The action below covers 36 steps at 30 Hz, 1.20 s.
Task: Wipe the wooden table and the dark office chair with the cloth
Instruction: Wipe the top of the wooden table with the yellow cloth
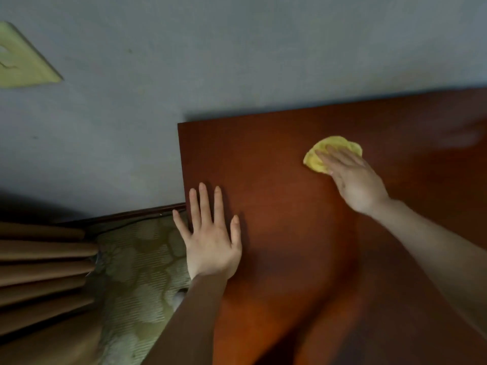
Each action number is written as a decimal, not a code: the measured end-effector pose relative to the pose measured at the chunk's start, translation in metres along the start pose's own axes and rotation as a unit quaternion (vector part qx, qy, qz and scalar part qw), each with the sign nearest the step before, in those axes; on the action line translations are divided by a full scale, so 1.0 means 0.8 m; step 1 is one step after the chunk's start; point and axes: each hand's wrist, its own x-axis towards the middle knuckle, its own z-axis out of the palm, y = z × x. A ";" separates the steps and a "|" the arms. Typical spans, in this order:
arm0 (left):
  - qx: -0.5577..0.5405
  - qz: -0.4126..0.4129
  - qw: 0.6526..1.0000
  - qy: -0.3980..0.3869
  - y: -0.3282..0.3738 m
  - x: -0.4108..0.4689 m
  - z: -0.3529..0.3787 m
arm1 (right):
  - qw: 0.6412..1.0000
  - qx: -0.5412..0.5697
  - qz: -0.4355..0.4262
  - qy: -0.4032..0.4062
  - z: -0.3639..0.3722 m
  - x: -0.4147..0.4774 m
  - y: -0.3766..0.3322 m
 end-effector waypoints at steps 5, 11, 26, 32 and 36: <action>0.000 -0.002 1.000 0.002 -0.001 0.000 0.002 | 0.998 0.014 0.058 0.015 -0.007 0.091 -0.021; -0.002 0.002 1.000 0.002 -0.002 0.000 0.005 | 0.996 0.022 0.080 -0.012 -0.005 0.149 -0.084; -0.007 -0.002 1.000 0.005 -0.003 0.002 0.002 | 0.986 0.041 -0.159 0.001 0.031 0.036 -0.198; -0.013 0.005 1.000 0.007 -0.003 0.001 0.000 | 0.977 0.062 -0.205 0.021 0.043 -0.055 -0.154; -0.009 0.006 1.000 0.005 -0.002 0.001 0.000 | 0.971 0.044 -0.233 0.007 0.035 -0.083 -0.101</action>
